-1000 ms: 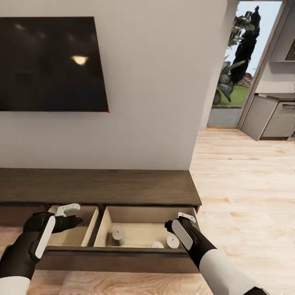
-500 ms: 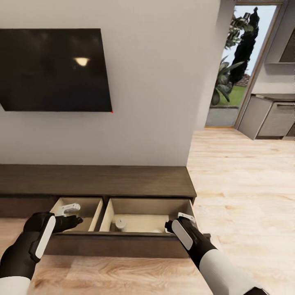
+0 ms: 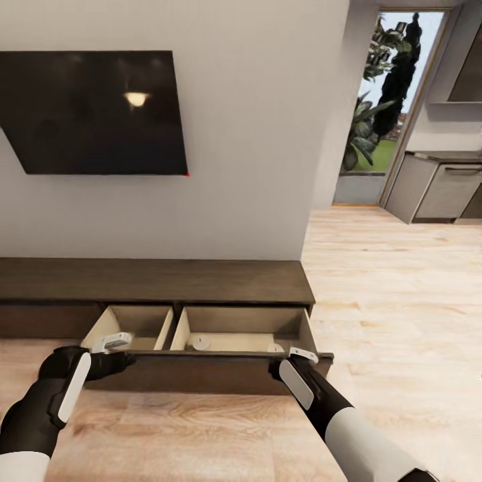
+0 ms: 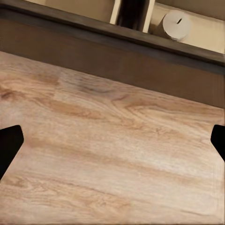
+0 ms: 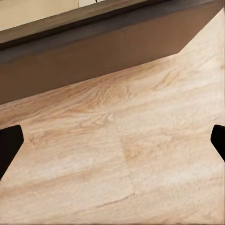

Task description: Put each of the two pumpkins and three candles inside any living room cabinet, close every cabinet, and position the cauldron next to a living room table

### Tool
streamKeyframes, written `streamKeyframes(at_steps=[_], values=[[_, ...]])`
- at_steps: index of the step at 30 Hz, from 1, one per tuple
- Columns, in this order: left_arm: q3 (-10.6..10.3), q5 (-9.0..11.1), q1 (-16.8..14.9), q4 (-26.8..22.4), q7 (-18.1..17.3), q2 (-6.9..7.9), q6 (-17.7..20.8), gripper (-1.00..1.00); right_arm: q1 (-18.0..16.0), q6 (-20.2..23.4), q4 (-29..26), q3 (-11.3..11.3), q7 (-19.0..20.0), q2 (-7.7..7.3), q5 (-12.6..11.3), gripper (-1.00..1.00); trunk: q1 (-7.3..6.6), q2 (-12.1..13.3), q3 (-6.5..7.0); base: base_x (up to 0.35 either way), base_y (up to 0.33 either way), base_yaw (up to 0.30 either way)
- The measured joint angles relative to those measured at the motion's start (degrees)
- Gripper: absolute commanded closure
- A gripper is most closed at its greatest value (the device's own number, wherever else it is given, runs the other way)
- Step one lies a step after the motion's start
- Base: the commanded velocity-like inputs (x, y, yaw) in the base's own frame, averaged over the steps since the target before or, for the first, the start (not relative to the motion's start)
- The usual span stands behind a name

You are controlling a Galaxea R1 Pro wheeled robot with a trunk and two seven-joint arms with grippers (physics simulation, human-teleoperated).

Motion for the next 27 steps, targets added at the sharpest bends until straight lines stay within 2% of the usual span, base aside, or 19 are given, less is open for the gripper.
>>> streamKeyframes(at_steps=[18, 24, 27], values=[[-0.25, -0.07, 0.0, 0.0, 0.12, -0.24, -0.26, -1.0, 0.06, -0.22, 0.0, 0.18, 0.0, -0.05, 0.07, -1.0, 3.95, -7.22, -3.23, -0.024, 0.0, 0.0], [-0.58, -0.2, 0.0, 0.57, 0.14, -1.2, -0.87, -1.0, 0.09, -0.25, 0.0, 0.48, 0.0, -0.08, 0.08, -1.0, 5.27, -9.63, -4.31, 0.0, 0.0, 0.0], [-0.7, -0.35, 0.0, 1.21, 0.23, -2.26, -3.55, -1.0, 0.09, -0.23, 0.0, 1.7, 0.0, -0.05, 0.08, -1.0, 5.93, -10.83, -4.85, 0.0, 0.0, 0.0]])
